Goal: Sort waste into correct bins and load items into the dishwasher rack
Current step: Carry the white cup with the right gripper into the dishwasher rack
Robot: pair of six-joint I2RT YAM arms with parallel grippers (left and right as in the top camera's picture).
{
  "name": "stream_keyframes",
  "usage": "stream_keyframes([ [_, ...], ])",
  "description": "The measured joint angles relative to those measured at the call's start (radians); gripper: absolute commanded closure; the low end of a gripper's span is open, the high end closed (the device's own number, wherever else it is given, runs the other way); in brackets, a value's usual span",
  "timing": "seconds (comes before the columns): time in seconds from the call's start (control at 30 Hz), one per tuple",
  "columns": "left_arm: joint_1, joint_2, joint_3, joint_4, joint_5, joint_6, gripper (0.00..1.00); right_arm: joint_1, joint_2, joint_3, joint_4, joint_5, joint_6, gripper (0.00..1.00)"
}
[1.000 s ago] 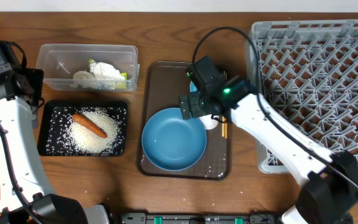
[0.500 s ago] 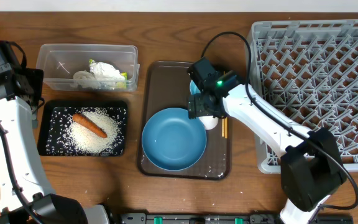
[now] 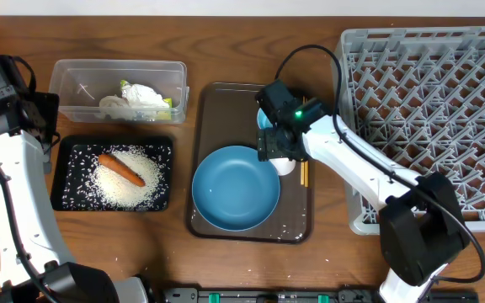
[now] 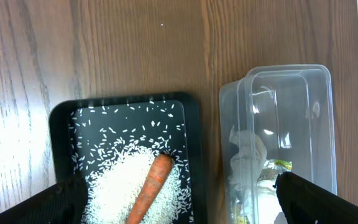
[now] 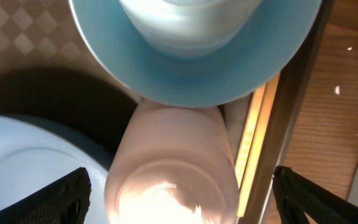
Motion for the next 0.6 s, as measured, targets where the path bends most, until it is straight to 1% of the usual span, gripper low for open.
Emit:
stream_keyframes([
  [0.1,0.0,0.0,0.0,0.0,0.0,0.0,0.02,0.0,0.0,-0.035,0.047,0.0,0.0,0.09],
  [0.17,0.0,0.0,0.0,0.0,0.0,0.0,0.02,0.0,0.0,-0.047,0.055,0.0,0.0,0.1],
  [0.3,0.0,0.0,0.0,0.0,0.0,0.0,0.02,0.0,0.0,-0.051,0.059,-0.001,0.002,0.2],
  [0.33,0.0,0.0,0.0,0.0,0.0,0.0,0.02,0.0,0.0,-0.051,0.059,-0.001,0.005,0.24],
  [0.47,0.0,0.0,0.0,0.0,0.0,0.0,0.02,0.0,0.0,-0.051,0.057,-0.002,0.005,0.31],
  [0.57,0.0,0.0,0.0,0.0,0.0,0.0,0.02,0.0,0.0,-0.051,0.051,-0.002,0.004,0.41],
  [0.6,0.0,0.0,0.0,0.0,0.0,0.0,0.02,0.0,-0.001,-0.051,0.049,-0.002,0.002,0.42],
])
